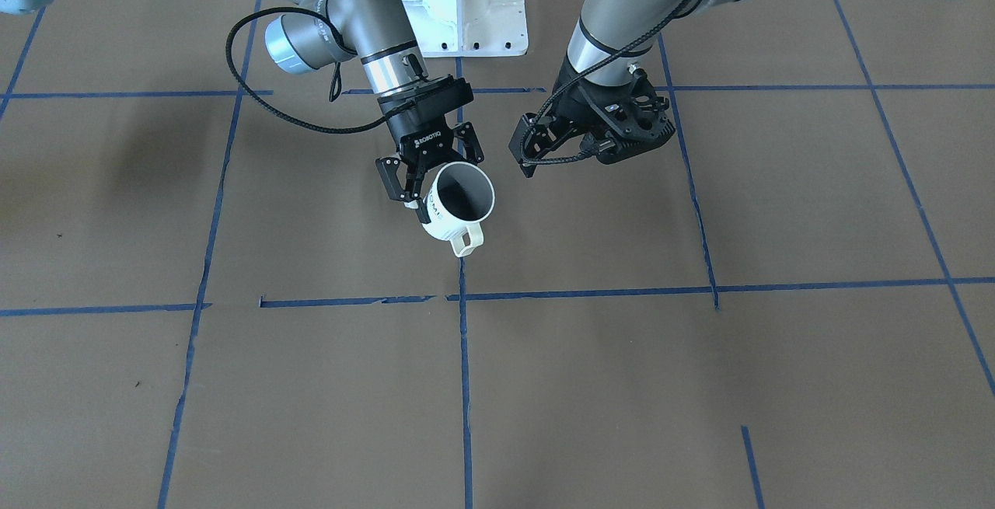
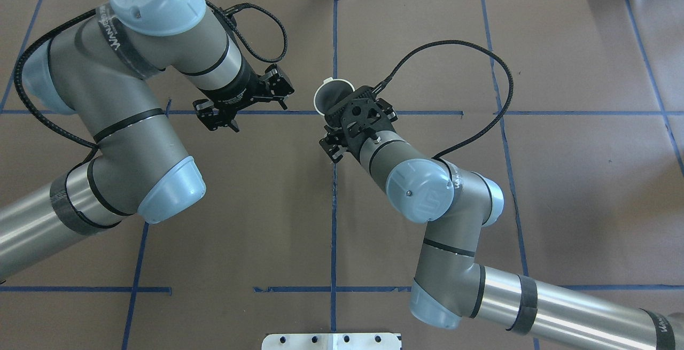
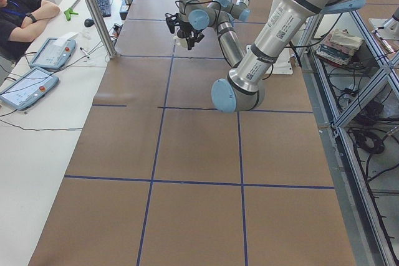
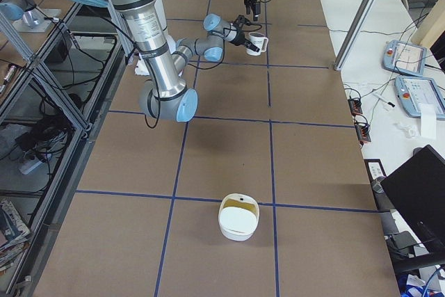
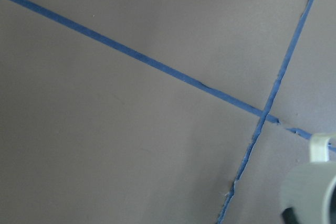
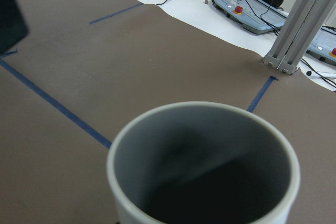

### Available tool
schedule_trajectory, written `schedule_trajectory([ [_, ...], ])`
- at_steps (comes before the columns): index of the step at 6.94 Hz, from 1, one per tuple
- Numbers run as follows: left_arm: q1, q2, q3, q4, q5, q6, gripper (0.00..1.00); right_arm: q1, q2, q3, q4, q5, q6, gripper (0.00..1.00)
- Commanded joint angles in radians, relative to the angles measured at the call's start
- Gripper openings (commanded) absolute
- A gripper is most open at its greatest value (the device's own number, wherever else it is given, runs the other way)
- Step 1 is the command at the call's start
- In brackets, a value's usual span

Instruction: Left arm hands cup to right arm to dump lemon

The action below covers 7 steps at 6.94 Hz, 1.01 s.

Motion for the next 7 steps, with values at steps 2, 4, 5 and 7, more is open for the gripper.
schedule_trajectory([
  [2,-0.001,-0.022,0.003,0.0,-0.003,-0.001,1.0,-0.045,0.015,0.009,-0.005,-0.06,0.007,0.52],
  [4,0.009,-0.029,0.008,-0.001,-0.036,0.001,1.0,-0.053,0.036,0.01,-0.004,-0.06,0.008,0.54],
  [5,0.009,-0.044,0.037,-0.003,-0.036,0.005,1.0,-0.053,0.036,0.012,-0.002,-0.061,0.01,0.55],
  [7,0.022,-0.055,0.046,-0.003,-0.036,0.006,1.0,-0.053,0.036,0.012,0.005,-0.061,0.01,0.55],
])
